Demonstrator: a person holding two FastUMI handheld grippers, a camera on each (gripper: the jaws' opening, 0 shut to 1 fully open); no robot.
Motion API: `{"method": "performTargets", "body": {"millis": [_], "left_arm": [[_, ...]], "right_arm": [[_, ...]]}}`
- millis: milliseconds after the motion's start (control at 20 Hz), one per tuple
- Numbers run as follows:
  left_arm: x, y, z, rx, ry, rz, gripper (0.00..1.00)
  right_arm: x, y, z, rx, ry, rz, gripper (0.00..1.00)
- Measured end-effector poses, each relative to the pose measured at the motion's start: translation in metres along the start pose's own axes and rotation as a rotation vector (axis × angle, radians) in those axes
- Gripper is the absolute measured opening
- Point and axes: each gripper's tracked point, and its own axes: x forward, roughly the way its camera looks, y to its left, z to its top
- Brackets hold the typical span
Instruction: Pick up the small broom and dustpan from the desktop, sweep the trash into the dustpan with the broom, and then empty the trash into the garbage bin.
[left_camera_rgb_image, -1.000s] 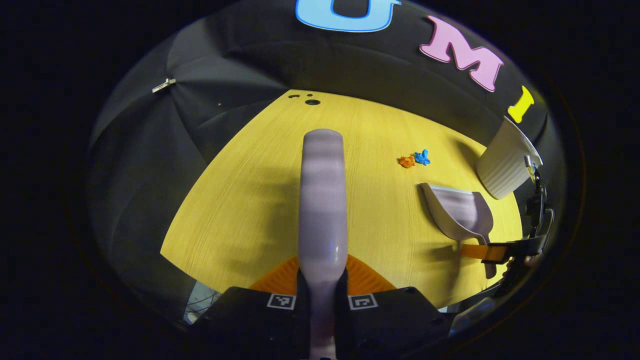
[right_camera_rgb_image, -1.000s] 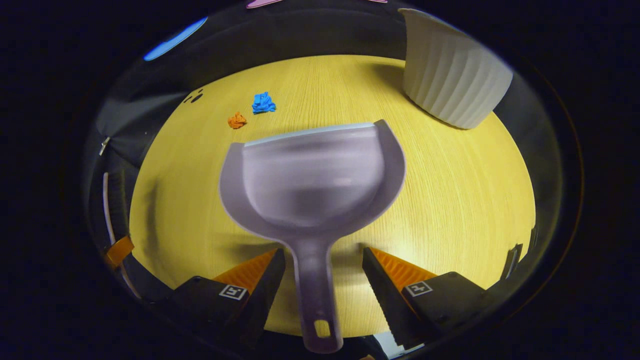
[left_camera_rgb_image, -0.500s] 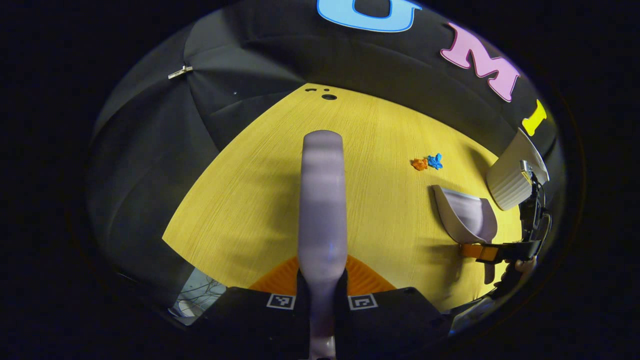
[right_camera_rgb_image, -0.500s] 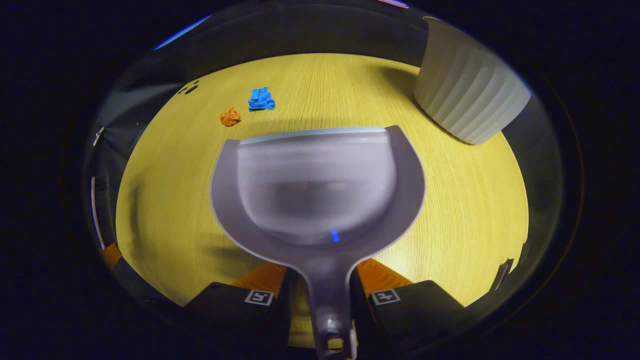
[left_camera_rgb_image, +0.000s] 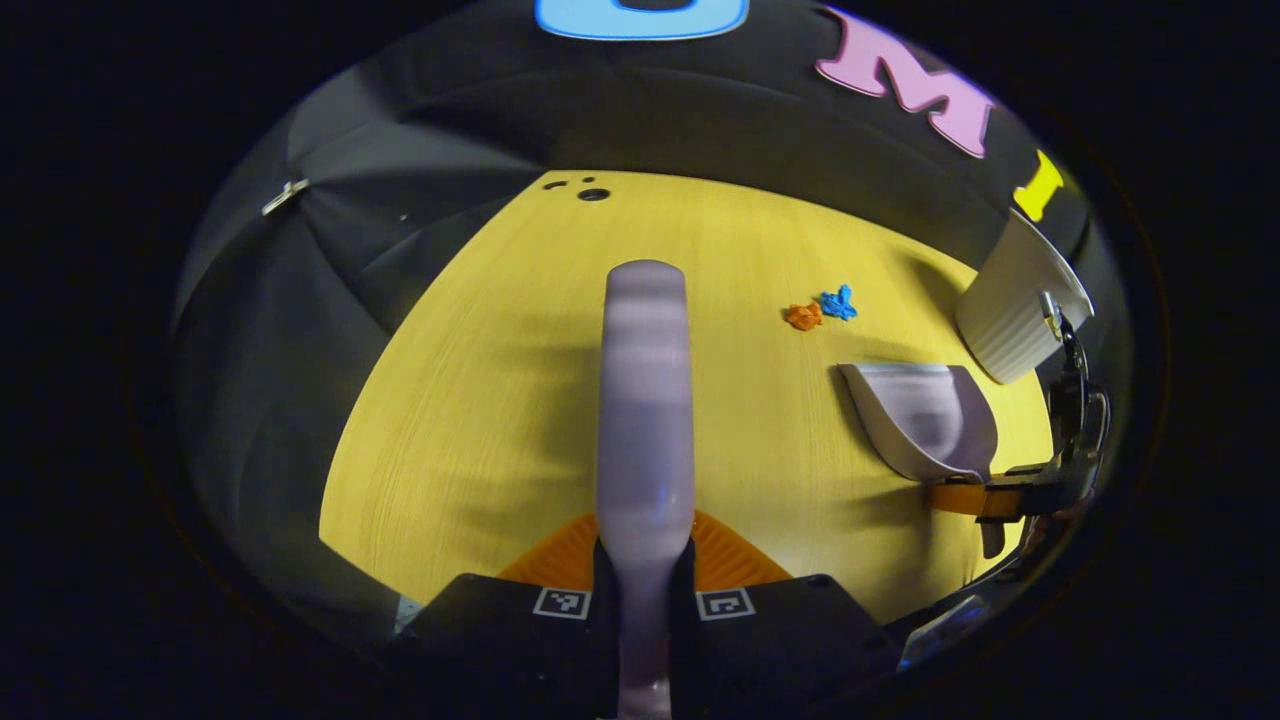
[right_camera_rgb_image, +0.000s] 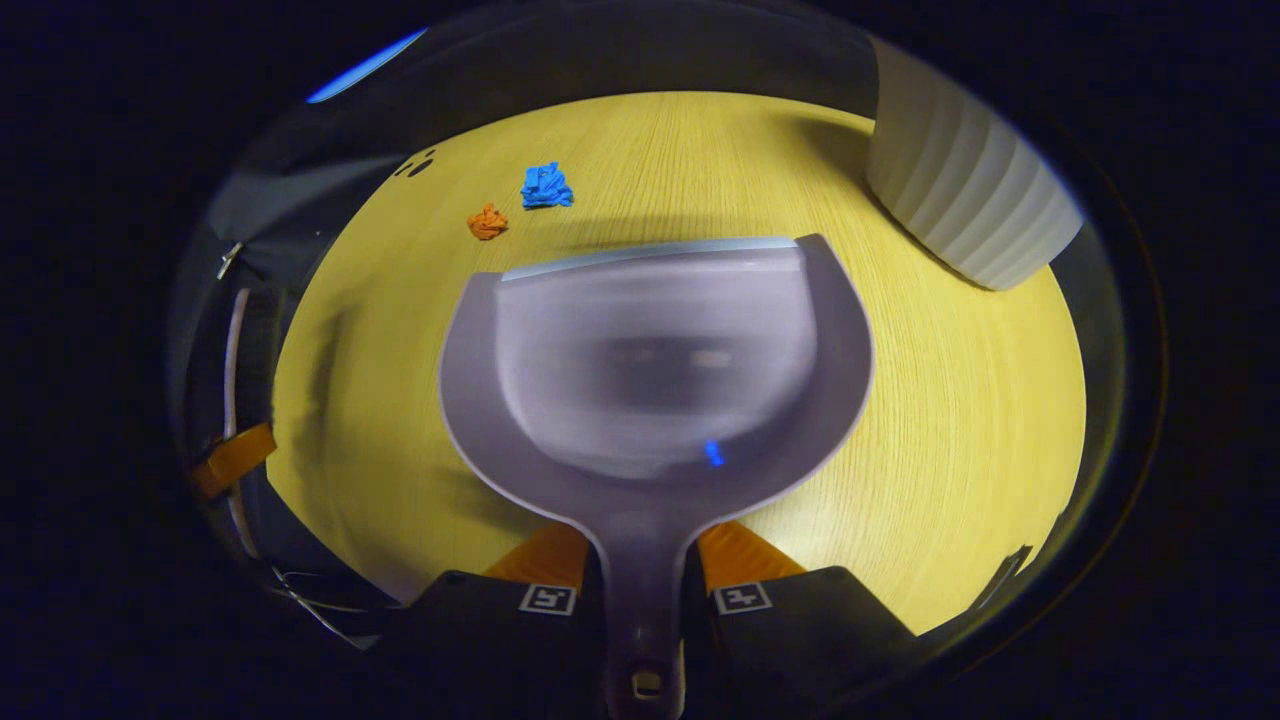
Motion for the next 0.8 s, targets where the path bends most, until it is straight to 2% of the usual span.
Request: {"method": "performTargets", "body": {"millis": [50,100,200,250,300,350,400,450,800], "left_arm": [[0.006,-0.005,0.009,0.032,0.009,-0.017,0.22],[0.013,-0.011,0.018,0.067,0.022,-0.034,0.24],[0.029,-0.02,0.034,0.137,0.049,-0.06,0.24],[0.038,-0.023,0.044,0.172,0.059,-0.065,0.24],[0.047,-0.027,0.053,0.207,0.067,-0.074,0.24],[0.056,-0.031,0.064,0.242,0.077,-0.079,0.22],[0.066,-0.035,0.074,0.275,0.085,-0.083,0.24],[0.075,-0.039,0.084,0.314,0.083,-0.083,0.24],[0.139,-0.076,0.132,0.619,0.119,-0.108,0.24]], "right_arm": [[-0.002,-0.003,-0.001,-0.024,0.001,0.007,0.31],[-0.004,-0.005,-0.003,-0.048,0.003,0.013,0.35],[-0.004,-0.012,-0.004,-0.089,0.004,0.015,0.35],[-0.004,-0.015,-0.006,-0.106,0.006,0.016,0.38],[-0.007,-0.019,-0.007,-0.122,0.009,0.018,0.38],[-0.01,-0.022,-0.007,-0.136,0.009,0.019,0.35],[-0.011,-0.026,-0.008,-0.149,0.013,0.018,0.31],[-0.013,-0.03,-0.006,-0.159,0.013,0.019,0.34],[-0.028,-0.053,0.0,-0.223,0.013,0.014,0.34]]}}
